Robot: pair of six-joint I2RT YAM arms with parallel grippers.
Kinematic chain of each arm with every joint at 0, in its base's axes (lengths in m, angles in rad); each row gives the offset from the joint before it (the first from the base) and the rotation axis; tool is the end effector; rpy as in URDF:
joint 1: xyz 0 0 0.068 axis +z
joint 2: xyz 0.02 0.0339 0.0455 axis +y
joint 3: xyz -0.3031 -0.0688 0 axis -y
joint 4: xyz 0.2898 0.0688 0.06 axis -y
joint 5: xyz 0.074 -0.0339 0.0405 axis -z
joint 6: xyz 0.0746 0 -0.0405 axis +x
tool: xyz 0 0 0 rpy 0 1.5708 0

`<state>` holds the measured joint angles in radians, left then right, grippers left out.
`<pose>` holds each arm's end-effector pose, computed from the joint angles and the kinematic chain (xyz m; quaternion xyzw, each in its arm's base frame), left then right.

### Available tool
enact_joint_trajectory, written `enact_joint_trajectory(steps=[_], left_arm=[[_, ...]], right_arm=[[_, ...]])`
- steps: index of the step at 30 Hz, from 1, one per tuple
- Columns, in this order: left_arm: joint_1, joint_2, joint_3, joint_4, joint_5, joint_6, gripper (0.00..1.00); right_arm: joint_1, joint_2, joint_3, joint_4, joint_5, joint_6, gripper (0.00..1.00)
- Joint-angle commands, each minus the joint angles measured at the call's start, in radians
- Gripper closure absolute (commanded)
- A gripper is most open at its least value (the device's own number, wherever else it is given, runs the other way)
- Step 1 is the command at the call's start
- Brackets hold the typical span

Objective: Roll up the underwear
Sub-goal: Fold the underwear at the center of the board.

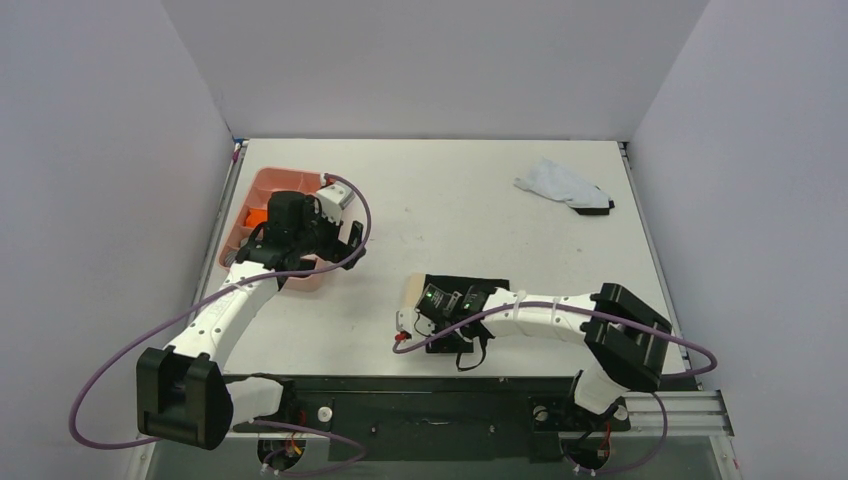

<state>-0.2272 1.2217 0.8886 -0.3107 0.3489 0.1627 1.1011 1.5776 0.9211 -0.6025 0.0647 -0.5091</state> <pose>0.3110 -0.0981 0.2738 0.2468 0.8492 -0.1694 0.4351 0.1554 0.2955 0.1460 -0.7083 0.6879 0.0147 0.1578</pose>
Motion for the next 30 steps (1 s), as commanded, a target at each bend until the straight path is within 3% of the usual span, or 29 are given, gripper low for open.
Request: enact_joint_trajectory(steps=[1,15,25,30], left_arm=[[0.006,-0.004,0.001,0.035,0.025,0.009,0.03],[0.005,-0.018,-0.040,0.046,0.059,0.064,0.03],[-0.004,-0.074,-0.148,0.044,0.183,0.158,0.03],[-0.098,-0.111,-0.170,0.033,0.204,0.189,0.03]], right_arm=[[-0.021,0.023,0.001,0.032,0.009,0.007,0.47],[-0.126,0.020,0.036,-0.025,-0.127,0.013,0.94],[-0.349,-0.009,0.190,-0.251,-0.489,-0.048,1.00],[-0.447,0.070,0.324,-0.430,-0.639,-0.127,1.00]])
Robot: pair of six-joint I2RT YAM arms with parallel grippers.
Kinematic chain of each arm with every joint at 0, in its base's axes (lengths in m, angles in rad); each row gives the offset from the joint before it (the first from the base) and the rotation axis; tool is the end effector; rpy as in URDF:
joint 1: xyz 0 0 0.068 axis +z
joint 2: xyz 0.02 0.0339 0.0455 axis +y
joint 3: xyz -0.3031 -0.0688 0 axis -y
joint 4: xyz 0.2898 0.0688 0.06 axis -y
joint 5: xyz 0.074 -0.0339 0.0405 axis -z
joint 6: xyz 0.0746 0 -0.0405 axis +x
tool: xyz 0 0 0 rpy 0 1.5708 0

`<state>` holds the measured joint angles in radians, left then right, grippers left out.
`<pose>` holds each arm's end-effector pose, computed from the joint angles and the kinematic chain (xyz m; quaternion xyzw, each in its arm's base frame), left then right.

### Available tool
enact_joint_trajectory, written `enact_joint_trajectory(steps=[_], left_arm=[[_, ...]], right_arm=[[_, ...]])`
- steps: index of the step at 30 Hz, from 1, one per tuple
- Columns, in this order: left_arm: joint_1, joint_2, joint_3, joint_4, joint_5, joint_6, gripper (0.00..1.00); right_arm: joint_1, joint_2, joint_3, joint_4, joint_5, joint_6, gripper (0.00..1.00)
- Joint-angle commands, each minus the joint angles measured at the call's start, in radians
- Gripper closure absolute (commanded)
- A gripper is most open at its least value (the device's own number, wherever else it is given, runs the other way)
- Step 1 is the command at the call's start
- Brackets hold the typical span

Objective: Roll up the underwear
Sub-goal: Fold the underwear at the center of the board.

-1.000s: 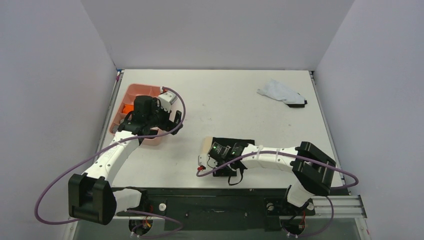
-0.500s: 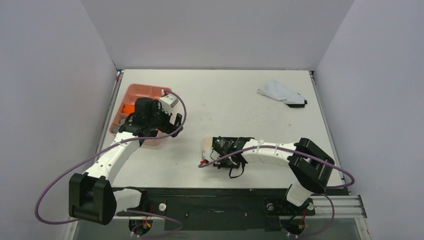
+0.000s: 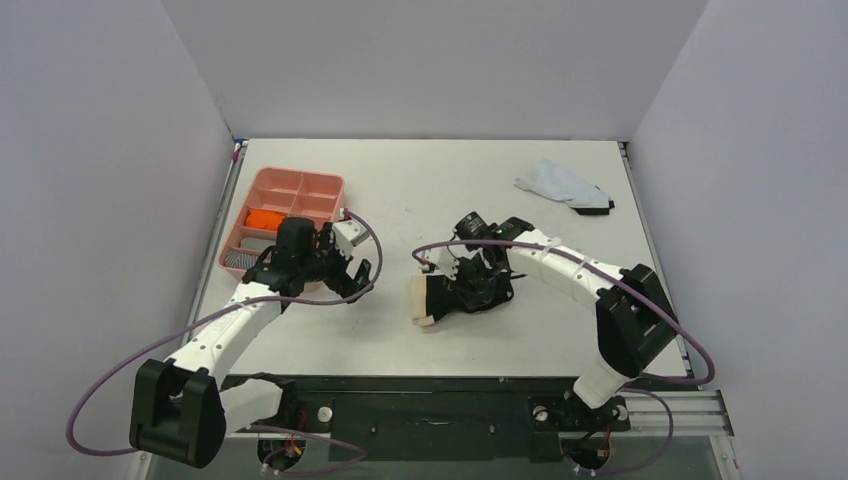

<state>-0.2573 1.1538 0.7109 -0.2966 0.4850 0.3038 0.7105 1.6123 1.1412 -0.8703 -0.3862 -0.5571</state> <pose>0.2699 -0.1070 0.2263 0.3391 0.8265 -0.2105 0.3970 0.2474 0.2500 0.1989 -0.5951 0.7726 0.1987 0.0974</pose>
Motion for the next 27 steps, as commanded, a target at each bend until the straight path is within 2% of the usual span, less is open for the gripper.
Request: enact_joint_trajectory(steps=[1,4,9,15,19,27], left_arm=[[-0.085,-0.040,0.010,0.017,0.065,0.055,0.03],[-0.215,-0.022,0.019,0.030,-0.005,0.067,0.03],[-0.428,0.023,0.032,0.071,-0.116,0.074,0.03],[-0.611,0.120,0.045,0.157,-0.252,0.061,0.03],[-0.703,0.181,0.039,0.239,-0.378,0.060,0.03],[-0.776,0.273,0.051,0.371,-0.519,0.020,0.03]], right_arm=[[-0.079,0.066,0.119,-0.185,-0.217,-0.089,1.00],[-0.112,0.133,0.186,-0.265,-0.252,-0.121,1.00],[-0.148,0.184,0.240,-0.305,-0.269,-0.119,1.00],[-0.183,0.213,0.263,-0.310,-0.291,-0.095,1.00],[-0.207,0.233,0.275,-0.321,-0.307,-0.094,1.00],[-0.244,0.261,0.289,-0.334,-0.328,-0.100,1.00]])
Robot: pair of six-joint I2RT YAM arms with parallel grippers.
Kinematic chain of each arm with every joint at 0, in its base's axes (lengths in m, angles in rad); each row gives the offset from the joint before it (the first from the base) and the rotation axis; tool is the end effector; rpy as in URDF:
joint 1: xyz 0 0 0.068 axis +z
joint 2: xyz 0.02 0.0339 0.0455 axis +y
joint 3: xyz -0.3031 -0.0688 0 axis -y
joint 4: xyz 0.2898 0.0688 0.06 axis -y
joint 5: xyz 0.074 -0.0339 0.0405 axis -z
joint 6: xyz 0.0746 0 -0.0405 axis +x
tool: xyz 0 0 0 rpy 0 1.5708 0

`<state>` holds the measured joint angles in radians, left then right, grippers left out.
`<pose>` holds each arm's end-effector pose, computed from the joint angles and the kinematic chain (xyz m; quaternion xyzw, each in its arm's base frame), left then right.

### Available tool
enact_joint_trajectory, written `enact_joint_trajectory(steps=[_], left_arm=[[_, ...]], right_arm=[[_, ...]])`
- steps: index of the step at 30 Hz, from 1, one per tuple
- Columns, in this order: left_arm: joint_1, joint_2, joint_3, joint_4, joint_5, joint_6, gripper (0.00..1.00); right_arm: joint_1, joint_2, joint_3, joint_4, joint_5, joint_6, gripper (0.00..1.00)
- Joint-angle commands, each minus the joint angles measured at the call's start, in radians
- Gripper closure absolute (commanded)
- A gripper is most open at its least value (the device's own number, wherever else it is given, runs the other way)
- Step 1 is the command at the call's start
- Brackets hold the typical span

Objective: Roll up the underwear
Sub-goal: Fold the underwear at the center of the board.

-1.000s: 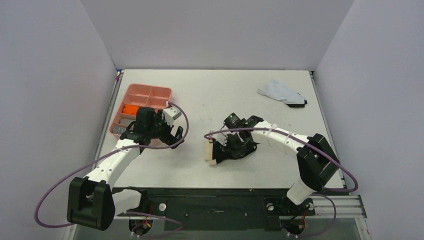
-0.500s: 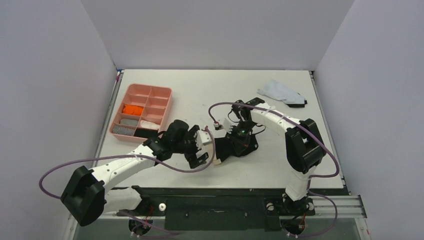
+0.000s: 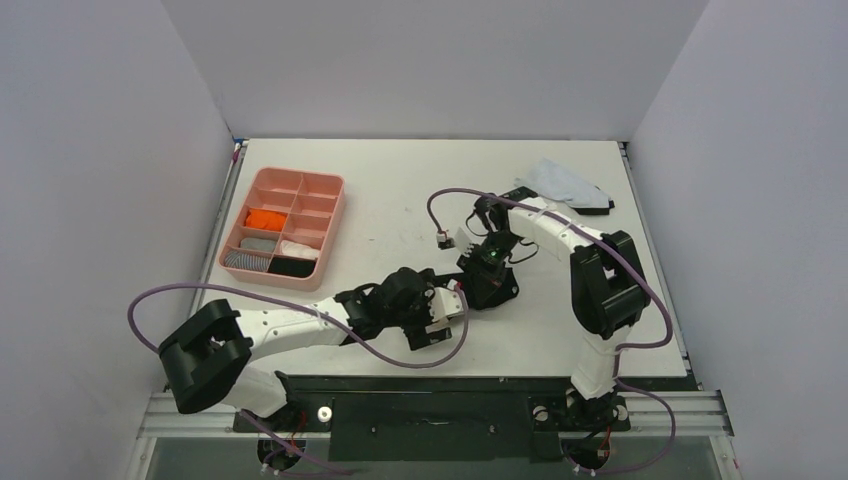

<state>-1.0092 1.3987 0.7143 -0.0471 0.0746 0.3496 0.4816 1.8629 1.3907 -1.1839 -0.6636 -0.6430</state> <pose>0.1769 -0.2916 0.1763 0.5852 0.7004 -0.1641 0.3742 0.3167 0.2174 0.1931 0.4918 -0.8066 -0.3276 0.0139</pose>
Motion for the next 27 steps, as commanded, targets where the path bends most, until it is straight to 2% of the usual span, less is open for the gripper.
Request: enact_joint_trajectory(steps=[1,5,9,16,27], left_arm=[[-0.038,0.032,0.046,0.127,-0.119,-0.027,0.03],[-0.087,0.052,0.025,0.183,-0.200,-0.024,0.03],[-0.140,0.080,0.007,0.265,-0.340,0.016,0.03],[-0.191,0.141,0.012,0.277,-0.414,0.070,0.03],[-0.197,0.202,-0.013,0.307,-0.471,0.116,0.02]], right_arm=[[-0.016,0.012,0.041,-0.021,-0.052,-0.015,1.00],[-0.024,0.025,0.044,-0.027,-0.057,-0.019,1.00],[-0.026,0.033,0.048,-0.030,-0.065,-0.023,1.00],[-0.033,0.042,0.056,-0.040,-0.073,-0.029,1.00],[-0.038,0.041,0.053,-0.053,-0.074,-0.040,1.00]])
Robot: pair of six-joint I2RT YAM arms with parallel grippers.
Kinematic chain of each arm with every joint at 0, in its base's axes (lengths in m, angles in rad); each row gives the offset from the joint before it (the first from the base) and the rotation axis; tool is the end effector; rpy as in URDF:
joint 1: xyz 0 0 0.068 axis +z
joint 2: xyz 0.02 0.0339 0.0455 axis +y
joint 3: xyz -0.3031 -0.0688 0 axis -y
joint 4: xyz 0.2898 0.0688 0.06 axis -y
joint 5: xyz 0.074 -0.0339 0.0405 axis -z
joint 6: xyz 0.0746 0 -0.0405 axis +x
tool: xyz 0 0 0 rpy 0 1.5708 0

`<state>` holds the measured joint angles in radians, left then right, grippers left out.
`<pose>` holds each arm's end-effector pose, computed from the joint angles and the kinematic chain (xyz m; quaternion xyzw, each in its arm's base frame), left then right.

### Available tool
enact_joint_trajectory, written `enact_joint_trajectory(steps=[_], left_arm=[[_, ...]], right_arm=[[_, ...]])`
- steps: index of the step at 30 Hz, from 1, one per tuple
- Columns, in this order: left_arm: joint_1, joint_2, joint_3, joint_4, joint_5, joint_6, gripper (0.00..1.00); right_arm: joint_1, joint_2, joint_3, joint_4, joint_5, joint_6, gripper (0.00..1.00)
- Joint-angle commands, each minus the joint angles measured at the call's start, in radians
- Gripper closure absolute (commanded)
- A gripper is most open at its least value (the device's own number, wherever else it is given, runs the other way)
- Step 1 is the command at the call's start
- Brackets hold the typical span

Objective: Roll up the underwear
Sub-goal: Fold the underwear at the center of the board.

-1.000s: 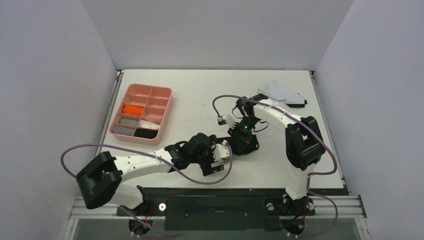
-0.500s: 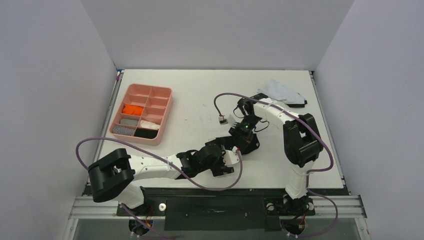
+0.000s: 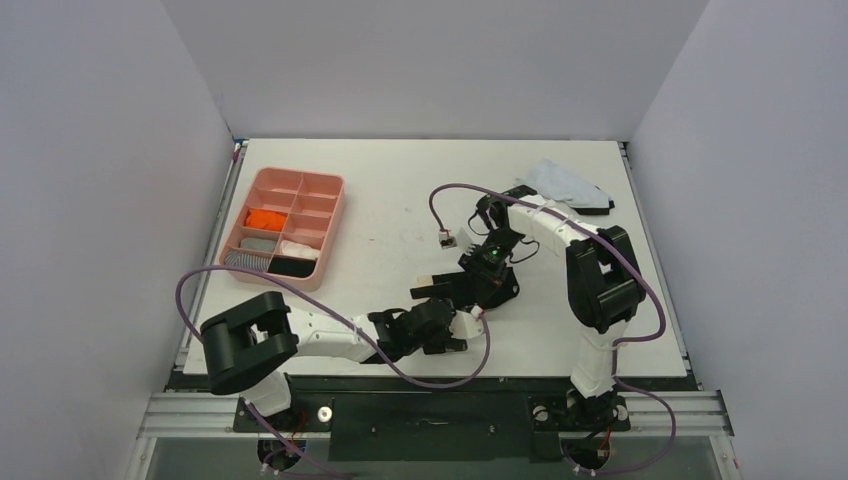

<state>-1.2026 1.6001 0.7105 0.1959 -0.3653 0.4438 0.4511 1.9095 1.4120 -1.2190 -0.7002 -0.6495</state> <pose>0.1575 -0.3342 0.1373 0.6004 0.6619 -0.0019 0.4488 0.3255 0.2111 0.1841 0.4686 -0.8116 -0.3472 0.0342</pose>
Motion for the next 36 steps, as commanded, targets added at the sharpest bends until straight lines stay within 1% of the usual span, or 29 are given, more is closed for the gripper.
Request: enact_joint_trajectory(steps=[1,2,7,9,10,11,13,14,16,17,18,20,21,22,23,26,28,30,33,36], left_arm=[[-0.003,-0.002,-0.012,0.058,-0.021,0.021,0.05],[-0.003,-0.003,-0.012,0.053,-0.015,0.020,0.10],[-0.003,-0.014,-0.001,0.005,0.041,0.002,0.24],[0.000,-0.014,0.006,-0.011,0.060,-0.006,0.31],[0.004,-0.014,0.011,-0.017,0.066,-0.010,0.37],[0.007,-0.016,0.014,-0.030,0.083,-0.018,0.39],[0.019,-0.019,0.023,-0.056,0.112,-0.030,0.47],[0.030,-0.021,0.029,-0.065,0.124,-0.034,0.49],[0.056,-0.027,0.044,-0.095,0.171,-0.053,0.55],[0.066,-0.031,0.049,-0.117,0.214,-0.068,0.60],[0.091,-0.034,0.059,-0.128,0.240,-0.075,0.62],[0.128,-0.042,0.077,-0.160,0.334,-0.095,0.69],[0.141,-0.047,0.083,-0.183,0.350,-0.105,0.75],[0.165,-0.050,0.094,-0.192,0.405,-0.109,0.77],[0.186,-0.055,0.104,-0.193,0.429,-0.117,0.82],[0.220,-0.070,0.119,-0.245,0.532,-0.133,0.91],[0.242,-0.079,0.123,-0.255,0.593,-0.140,0.97],[0.259,-0.084,0.128,-0.273,0.646,-0.144,1.00],[0.282,-0.087,0.137,-0.310,0.725,-0.144,1.00],[0.297,-0.082,0.156,-0.397,0.850,-0.132,1.00]], right_arm=[[-0.007,-0.006,0.030,-0.018,-0.037,-0.034,1.00],[-0.008,-0.007,0.028,-0.018,-0.036,-0.035,1.00],[-0.008,-0.013,0.023,-0.017,-0.036,-0.035,1.00],[-0.008,-0.012,0.020,-0.016,-0.036,-0.036,1.00],[-0.008,-0.013,0.018,-0.016,-0.036,-0.036,1.00],[-0.007,-0.015,0.016,-0.017,-0.035,-0.036,1.00],[-0.007,-0.018,0.011,-0.017,-0.035,-0.038,1.00],[-0.007,-0.020,0.007,-0.016,-0.034,-0.039,1.00],[-0.007,-0.026,-0.001,-0.017,-0.033,-0.039,1.00],[-0.007,-0.029,-0.002,-0.017,-0.034,-0.040,1.00],[-0.007,-0.032,-0.006,-0.017,-0.034,-0.041,1.00],[-0.008,-0.035,-0.014,-0.017,-0.036,-0.040,1.00],[-0.006,-0.039,-0.021,-0.016,-0.036,-0.041,1.00],[-0.006,-0.040,-0.025,-0.016,-0.037,-0.041,1.00],[-0.006,-0.042,-0.030,-0.016,-0.038,-0.041,1.00],[-0.005,-0.046,-0.042,-0.017,-0.046,-0.042,1.00],[-0.006,-0.050,-0.050,-0.018,-0.048,-0.043,1.00],[-0.006,-0.056,-0.055,-0.020,-0.050,-0.042,1.00],[-0.006,-0.066,-0.059,-0.032,-0.053,-0.042,1.00],[-0.005,-0.076,-0.063,-0.054,-0.061,-0.052,1.00]])
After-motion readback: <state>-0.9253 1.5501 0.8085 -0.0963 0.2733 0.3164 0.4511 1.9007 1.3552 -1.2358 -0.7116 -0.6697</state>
